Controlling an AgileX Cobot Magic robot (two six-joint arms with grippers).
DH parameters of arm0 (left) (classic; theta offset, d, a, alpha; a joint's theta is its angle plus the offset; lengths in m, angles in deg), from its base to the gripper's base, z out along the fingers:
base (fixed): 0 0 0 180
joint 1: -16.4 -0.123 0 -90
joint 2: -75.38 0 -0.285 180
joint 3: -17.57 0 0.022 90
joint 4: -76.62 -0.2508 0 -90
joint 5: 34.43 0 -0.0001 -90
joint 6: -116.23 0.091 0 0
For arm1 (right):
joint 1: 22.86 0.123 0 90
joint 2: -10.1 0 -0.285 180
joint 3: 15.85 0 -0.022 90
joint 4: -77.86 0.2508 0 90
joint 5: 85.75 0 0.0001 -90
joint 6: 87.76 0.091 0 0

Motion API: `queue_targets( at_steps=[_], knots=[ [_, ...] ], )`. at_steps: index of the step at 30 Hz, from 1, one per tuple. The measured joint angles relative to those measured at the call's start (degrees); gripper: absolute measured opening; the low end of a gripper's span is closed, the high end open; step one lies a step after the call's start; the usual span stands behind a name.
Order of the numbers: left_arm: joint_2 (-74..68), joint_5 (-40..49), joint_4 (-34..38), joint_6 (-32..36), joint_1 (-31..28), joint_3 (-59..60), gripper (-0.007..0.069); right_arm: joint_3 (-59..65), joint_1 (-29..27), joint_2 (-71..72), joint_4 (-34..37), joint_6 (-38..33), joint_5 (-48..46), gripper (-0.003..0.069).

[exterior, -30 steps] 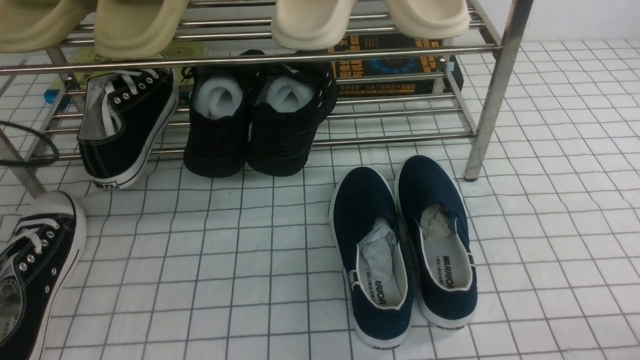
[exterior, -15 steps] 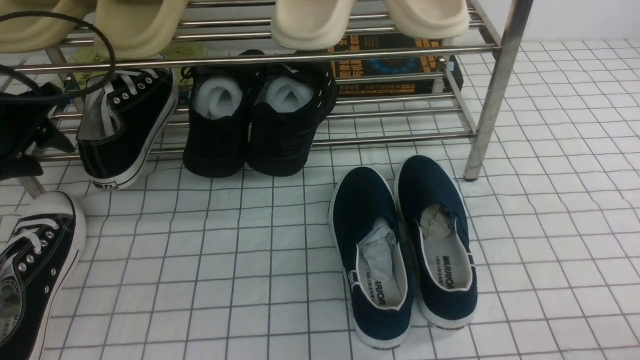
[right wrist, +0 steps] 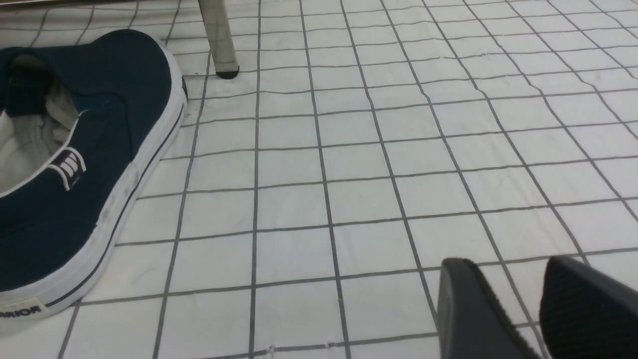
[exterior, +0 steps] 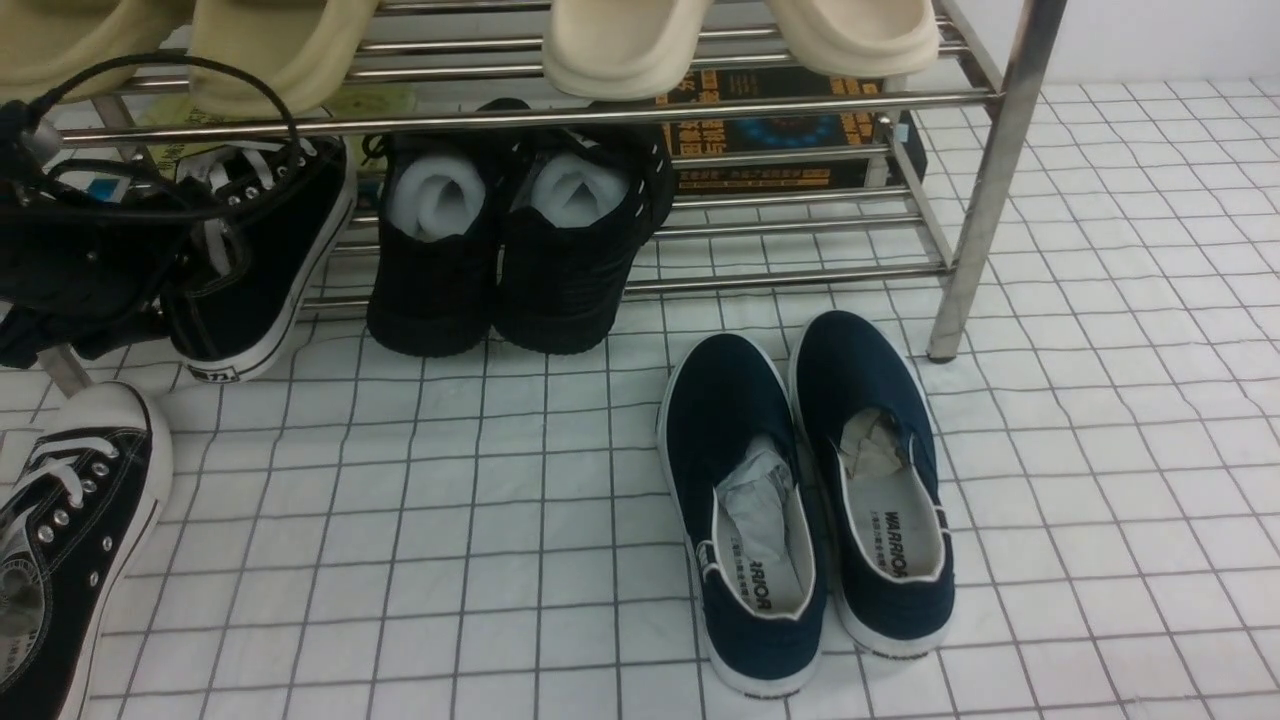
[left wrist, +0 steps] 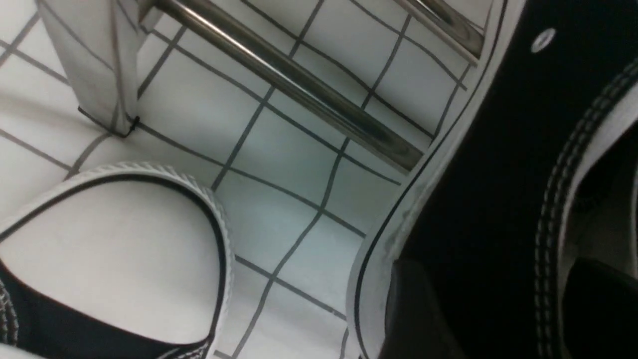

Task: Take the shoes off the shelf with your hand from the white checkered tablecloth.
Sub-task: 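Grasp the leftmost shoe on the bottom shelf of the shoe rack with the left gripper, then set the held shoe down on the floor in front of the rack with the left gripper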

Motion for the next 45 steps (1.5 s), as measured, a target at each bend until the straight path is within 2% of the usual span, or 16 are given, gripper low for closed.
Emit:
queue_targets(
  at_steps=[3, 5, 7, 10, 13, 22, 24, 29, 33, 45],
  knots=[
    [-0.71, -0.47, 0.00, 0.00, 0.00, -0.05, 0.0407, 0.00, 0.00, 0.00, 0.00, 0.00, 0.00, 0.0239],
    [-1.21, -0.38, -0.12, 0.00, 0.00, -0.05, 0.0377, 0.00, 0.00, 0.00, 0.00, 0.00, 0.00, 0.0239],
    [-1.69, 0.26, -0.50, 0.00, 0.00, -0.05, 0.0311, 0.00, 0.00, 0.00, 0.00, 0.00, 0.00, 0.0239],
    [-2.31, 2.54, -2.15, 0.79, -0.18, -0.05, 0.0130, 0.00, 0.00, 0.00, 0.00, 0.00, 0.00, 0.0239],
    [-1.67, 6.97, -3.50, 1.53, -0.10, -0.05, 0.0030, 0.00, 0.00, 0.00, 0.00, 0.00, 0.00, 0.0239],
    [8.87, 22.29, -10.90, 1.38, 0.17, 0.50, 0.0019, 0.00, 0.00, 0.00, 0.00, 0.00, 0.00, 0.0239],
    [13.24, 28.78, -12.48, 1.38, 0.17, 0.50, 0.0019, 0.00, 0.00, 0.00, 0.00, 0.00, 0.00, 0.0239],
    [17.58, 38.41, -14.81, 1.38, 0.17, 1.10, 0.0019, 0.00, 0.00, 0.00, 0.00, 0.00, 0.00, 0.0239],
    [19.67, 40.28, -15.54, 1.15, 0.17, 4.37, 0.0019, 0.00, 0.00, 0.00, 0.00, 0.00, 0.00, 0.0239],
    [21.75, 37.82, -20.44, -7.36, 0.17, 16.31, 0.0020, 0.00, 0.00, 0.00, 0.00, 0.00, 0.00, 0.0239]
  ],
)
